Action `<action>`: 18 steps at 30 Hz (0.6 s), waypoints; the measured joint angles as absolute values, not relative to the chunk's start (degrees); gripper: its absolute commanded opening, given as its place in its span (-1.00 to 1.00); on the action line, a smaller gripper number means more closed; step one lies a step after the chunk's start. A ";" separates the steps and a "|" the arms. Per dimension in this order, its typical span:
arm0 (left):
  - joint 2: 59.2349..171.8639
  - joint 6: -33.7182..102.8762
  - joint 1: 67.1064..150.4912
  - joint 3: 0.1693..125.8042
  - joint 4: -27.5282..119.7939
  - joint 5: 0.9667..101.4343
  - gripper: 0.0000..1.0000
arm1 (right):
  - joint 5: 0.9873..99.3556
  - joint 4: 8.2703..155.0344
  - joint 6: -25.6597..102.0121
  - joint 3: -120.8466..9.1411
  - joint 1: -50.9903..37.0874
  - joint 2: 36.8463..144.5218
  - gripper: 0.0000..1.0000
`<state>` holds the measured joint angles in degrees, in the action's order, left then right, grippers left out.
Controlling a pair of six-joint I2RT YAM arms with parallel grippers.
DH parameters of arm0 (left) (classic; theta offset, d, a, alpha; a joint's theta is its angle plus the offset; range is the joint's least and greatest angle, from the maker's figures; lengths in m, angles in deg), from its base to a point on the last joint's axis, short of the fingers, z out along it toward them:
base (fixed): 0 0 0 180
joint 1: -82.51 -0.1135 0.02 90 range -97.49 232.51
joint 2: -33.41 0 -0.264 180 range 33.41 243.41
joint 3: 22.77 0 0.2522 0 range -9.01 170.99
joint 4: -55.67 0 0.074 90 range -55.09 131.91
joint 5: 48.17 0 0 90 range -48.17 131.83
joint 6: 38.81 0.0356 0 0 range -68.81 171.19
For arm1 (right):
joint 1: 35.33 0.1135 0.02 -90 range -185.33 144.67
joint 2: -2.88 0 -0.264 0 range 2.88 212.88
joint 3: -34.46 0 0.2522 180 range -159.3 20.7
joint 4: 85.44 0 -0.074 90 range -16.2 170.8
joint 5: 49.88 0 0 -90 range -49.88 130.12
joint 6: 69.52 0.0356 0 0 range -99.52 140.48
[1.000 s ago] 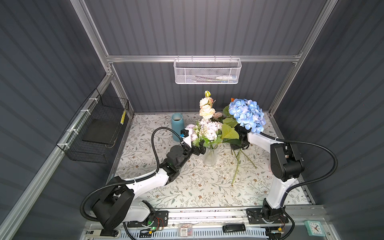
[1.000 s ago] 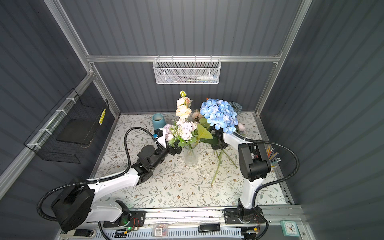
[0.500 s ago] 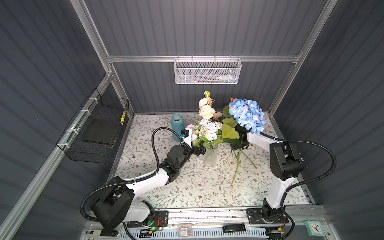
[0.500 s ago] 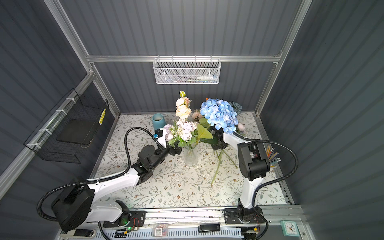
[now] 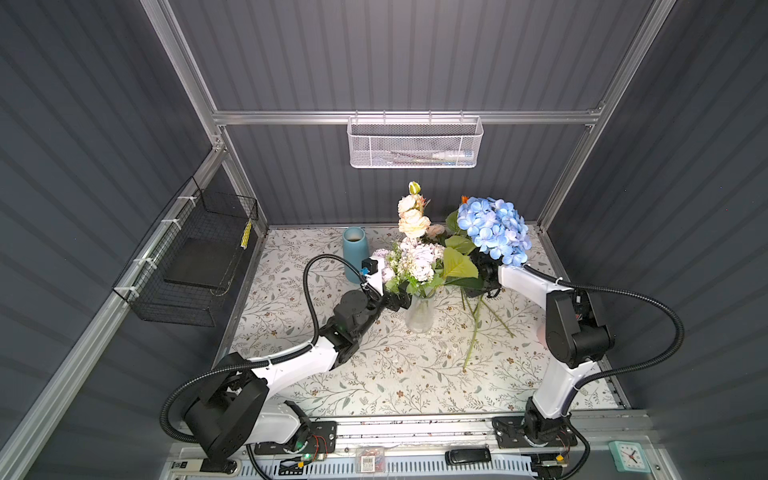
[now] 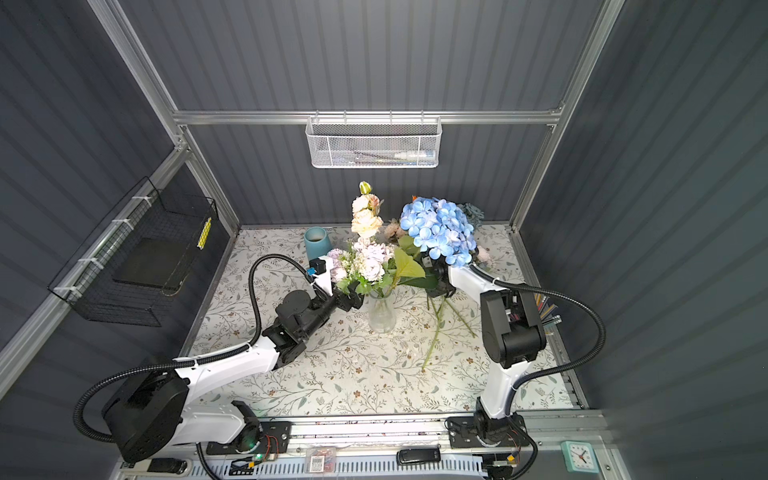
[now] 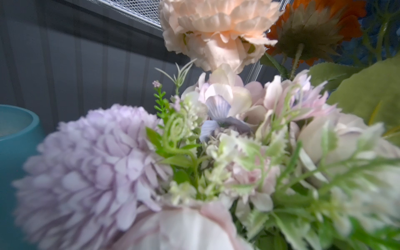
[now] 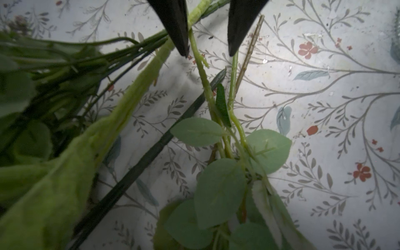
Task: Arrange the flowers into the vase
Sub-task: 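Close the right gripper on the white rose stem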
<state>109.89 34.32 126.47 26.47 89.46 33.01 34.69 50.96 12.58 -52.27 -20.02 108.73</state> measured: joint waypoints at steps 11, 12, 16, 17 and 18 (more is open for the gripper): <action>109.61 34.32 126.47 26.47 89.03 32.99 0.98 | 34.16 51.04 11.33 -54.61 -20.02 114.32 -0.36; 109.55 34.32 126.47 26.47 89.00 32.99 0.99 | 34.18 51.04 11.35 -54.65 -20.02 114.69 -0.41; 109.35 34.32 126.47 26.47 88.79 32.97 0.98 | 34.40 51.22 11.31 -54.65 -20.02 115.13 -0.54; 109.35 34.32 126.47 26.47 88.63 32.97 0.98 | 34.45 51.28 11.31 -54.65 -20.02 115.13 -0.58; 109.35 34.32 126.47 26.47 88.50 32.97 0.98 | 34.49 51.42 11.18 -54.65 -20.02 115.13 -0.64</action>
